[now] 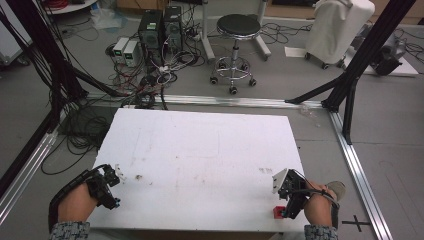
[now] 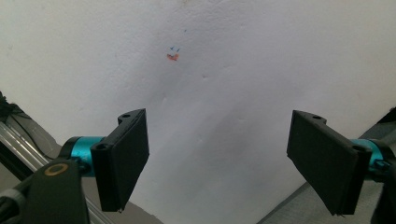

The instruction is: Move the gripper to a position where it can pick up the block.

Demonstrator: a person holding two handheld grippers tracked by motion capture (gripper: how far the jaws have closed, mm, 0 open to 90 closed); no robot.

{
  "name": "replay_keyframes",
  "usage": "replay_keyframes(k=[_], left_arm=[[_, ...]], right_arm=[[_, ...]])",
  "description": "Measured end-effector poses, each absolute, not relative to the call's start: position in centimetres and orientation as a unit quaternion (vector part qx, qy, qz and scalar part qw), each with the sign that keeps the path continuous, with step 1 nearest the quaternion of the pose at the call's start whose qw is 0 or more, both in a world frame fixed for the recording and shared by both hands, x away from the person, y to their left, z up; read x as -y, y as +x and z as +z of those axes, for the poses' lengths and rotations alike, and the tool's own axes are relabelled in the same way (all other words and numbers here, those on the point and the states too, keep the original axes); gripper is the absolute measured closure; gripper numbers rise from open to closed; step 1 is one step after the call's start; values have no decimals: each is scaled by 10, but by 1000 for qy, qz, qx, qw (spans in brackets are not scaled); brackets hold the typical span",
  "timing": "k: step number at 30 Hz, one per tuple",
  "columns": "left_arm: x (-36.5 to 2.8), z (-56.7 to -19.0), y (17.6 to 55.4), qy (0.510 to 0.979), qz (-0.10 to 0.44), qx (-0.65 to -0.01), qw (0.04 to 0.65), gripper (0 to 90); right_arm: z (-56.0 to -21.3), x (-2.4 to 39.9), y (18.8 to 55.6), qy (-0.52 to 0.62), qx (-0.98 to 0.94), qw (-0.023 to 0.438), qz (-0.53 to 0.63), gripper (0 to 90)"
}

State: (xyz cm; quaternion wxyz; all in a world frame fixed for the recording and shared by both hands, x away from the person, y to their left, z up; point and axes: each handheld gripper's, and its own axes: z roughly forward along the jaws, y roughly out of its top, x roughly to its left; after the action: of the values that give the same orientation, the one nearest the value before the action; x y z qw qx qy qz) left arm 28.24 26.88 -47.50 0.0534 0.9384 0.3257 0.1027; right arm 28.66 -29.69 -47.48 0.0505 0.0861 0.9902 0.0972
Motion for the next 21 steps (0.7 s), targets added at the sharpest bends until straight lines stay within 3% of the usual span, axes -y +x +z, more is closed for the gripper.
replay_keyframes(k=[21], left_arm=[[-268,-475,282,938,104,-327,57,212]], right_arm=[[-485,298,280,52,-995,43,74,26]])
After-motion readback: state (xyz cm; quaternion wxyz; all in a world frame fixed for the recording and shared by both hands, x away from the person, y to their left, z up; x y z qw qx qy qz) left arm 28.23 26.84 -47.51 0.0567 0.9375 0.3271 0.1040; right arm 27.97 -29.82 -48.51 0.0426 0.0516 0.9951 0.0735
